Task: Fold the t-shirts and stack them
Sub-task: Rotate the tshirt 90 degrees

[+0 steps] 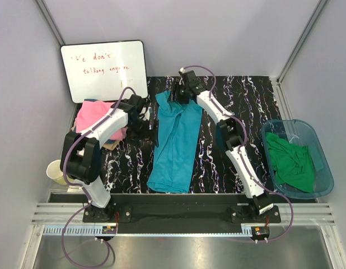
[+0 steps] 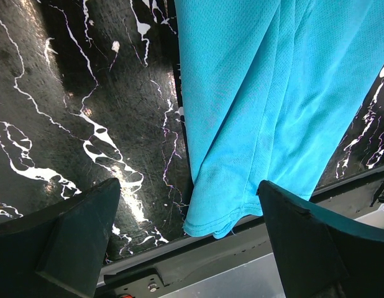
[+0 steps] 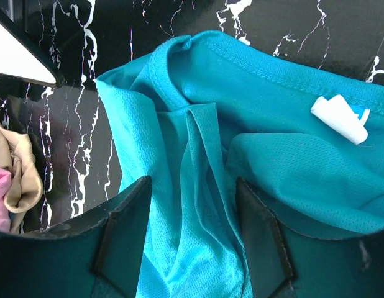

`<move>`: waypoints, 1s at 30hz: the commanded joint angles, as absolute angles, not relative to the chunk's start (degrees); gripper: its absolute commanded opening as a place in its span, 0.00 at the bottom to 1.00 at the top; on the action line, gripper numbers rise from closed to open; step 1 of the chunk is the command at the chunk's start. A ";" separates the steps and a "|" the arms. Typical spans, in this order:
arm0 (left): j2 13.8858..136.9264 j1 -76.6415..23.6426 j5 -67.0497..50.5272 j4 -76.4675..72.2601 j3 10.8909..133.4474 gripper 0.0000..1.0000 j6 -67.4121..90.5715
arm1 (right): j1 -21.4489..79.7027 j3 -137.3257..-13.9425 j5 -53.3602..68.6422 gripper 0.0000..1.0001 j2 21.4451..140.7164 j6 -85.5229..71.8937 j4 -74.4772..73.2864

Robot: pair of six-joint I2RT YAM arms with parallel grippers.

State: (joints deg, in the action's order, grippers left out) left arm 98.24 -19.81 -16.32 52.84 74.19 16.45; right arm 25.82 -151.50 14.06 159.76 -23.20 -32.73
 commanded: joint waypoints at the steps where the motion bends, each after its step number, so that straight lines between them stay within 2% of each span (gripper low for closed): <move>1: 98.26 -19.95 -18.28 52.56 75.76 0.99 15.64 | 25.93 -155.12 12.74 0.64 155.21 -23.47 -31.29; 11: 99.05 -19.95 -18.63 52.56 76.02 0.99 15.38 | 25.93 -155.74 11.87 0.66 154.42 -24.34 -28.48; 15: 99.67 -19.95 -18.98 52.82 76.55 0.99 15.21 | 25.84 -156.18 12.57 0.55 155.83 -25.05 -28.21; 19: 99.75 -19.95 -18.72 53.09 76.90 0.99 14.85 | 25.93 -155.83 13.53 0.35 156.09 -26.54 -27.60; 22: 100.11 -19.95 -18.81 53.26 77.08 0.99 14.68 | 25.93 -156.09 13.62 0.26 156.53 -26.89 -27.25; 27: 100.37 -19.95 -18.72 53.44 77.43 0.99 14.59 | 25.84 -155.04 12.83 0.17 155.39 -25.67 -27.25; 30: 100.63 -19.95 -19.07 53.44 77.52 0.99 14.59 | 25.93 -154.42 12.31 0.17 154.69 -24.96 -27.33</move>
